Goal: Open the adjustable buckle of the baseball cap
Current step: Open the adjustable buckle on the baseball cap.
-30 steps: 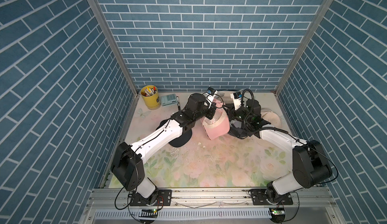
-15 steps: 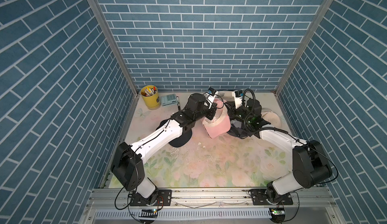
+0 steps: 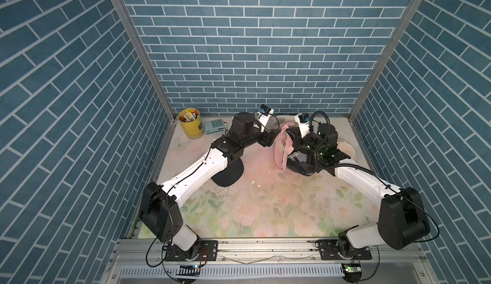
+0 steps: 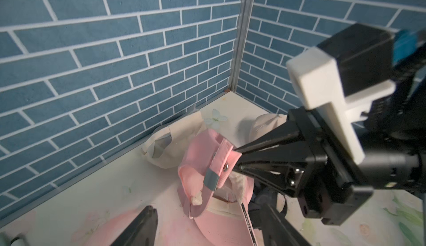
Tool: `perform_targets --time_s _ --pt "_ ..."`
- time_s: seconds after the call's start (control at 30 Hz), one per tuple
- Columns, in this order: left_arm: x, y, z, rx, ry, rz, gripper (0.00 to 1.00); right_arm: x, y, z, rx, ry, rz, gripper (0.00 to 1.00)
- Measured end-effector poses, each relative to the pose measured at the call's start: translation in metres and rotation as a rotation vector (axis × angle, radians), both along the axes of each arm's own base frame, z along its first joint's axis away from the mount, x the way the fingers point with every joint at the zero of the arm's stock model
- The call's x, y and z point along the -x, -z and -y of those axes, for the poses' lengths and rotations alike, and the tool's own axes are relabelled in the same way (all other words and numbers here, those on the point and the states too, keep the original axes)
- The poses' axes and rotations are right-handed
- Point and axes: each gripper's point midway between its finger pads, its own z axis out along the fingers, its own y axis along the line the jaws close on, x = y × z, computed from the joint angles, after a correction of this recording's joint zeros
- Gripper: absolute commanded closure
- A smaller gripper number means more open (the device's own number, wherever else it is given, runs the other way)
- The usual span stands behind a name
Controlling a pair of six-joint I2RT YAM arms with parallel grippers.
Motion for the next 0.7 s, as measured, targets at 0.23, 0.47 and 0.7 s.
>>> perform_targets --time_s 0.23,0.47,0.7 --pt "-0.013 -0.029 0.027 0.044 0.121 0.022 0.29 0.013 -0.018 0.001 0.030 -0.039 0.045 0.93" --pt "-0.021 -0.006 0.041 0.073 0.136 -0.093 0.31 0.019 -0.030 0.003 0.045 -0.043 0.072 0.94" --pt "-0.017 -0.001 0.054 0.119 0.158 -0.167 0.34 0.019 -0.031 0.005 0.058 -0.040 0.085 0.94"
